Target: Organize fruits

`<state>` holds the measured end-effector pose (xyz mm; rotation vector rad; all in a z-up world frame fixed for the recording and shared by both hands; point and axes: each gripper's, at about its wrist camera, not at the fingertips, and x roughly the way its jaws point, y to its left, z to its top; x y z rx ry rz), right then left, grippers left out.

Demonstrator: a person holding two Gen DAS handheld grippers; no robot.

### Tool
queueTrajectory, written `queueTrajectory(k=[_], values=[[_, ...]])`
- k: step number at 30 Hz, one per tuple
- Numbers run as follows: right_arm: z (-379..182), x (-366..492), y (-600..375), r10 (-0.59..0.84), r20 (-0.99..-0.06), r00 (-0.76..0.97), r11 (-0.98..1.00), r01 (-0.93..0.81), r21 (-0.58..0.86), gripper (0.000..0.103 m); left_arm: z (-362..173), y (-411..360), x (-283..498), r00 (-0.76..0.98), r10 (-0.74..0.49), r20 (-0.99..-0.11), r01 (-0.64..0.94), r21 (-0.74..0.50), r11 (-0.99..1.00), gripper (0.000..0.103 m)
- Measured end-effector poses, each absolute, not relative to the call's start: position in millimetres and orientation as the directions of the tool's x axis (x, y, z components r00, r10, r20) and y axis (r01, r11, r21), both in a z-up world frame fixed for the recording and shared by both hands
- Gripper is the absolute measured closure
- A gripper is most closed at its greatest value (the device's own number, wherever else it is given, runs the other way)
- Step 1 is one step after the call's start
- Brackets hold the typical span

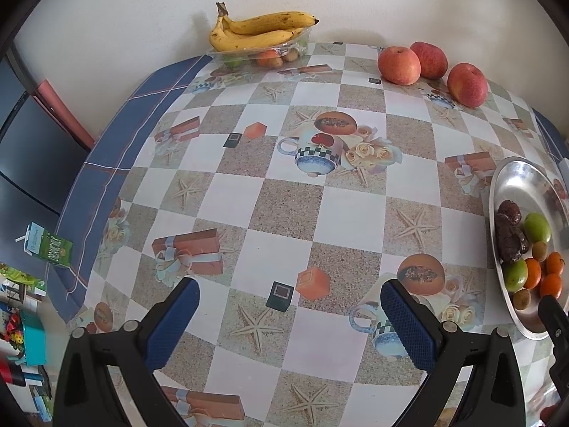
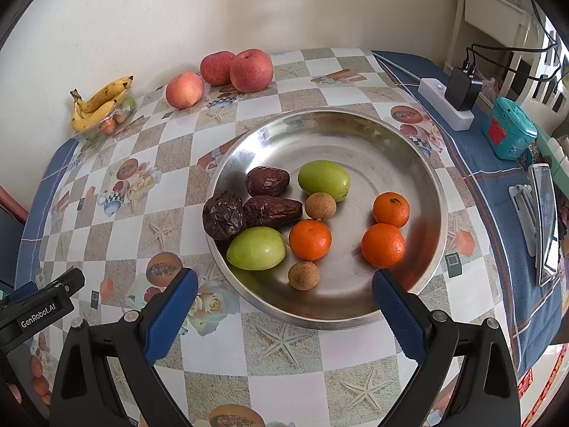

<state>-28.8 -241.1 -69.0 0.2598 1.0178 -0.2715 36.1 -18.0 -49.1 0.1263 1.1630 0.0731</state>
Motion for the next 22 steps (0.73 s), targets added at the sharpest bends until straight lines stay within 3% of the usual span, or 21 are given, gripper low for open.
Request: queueTrajectory(k=[22], values=[[-69.3, -28.5, -239.7, -0.105, -0.864, 0.493, 0.937, 0.339, 0.080, 0.004, -50.7, -14.2, 37.3, 0.381, 0.127, -0.916, -0.008, 0.134, 0.991, 0.000]])
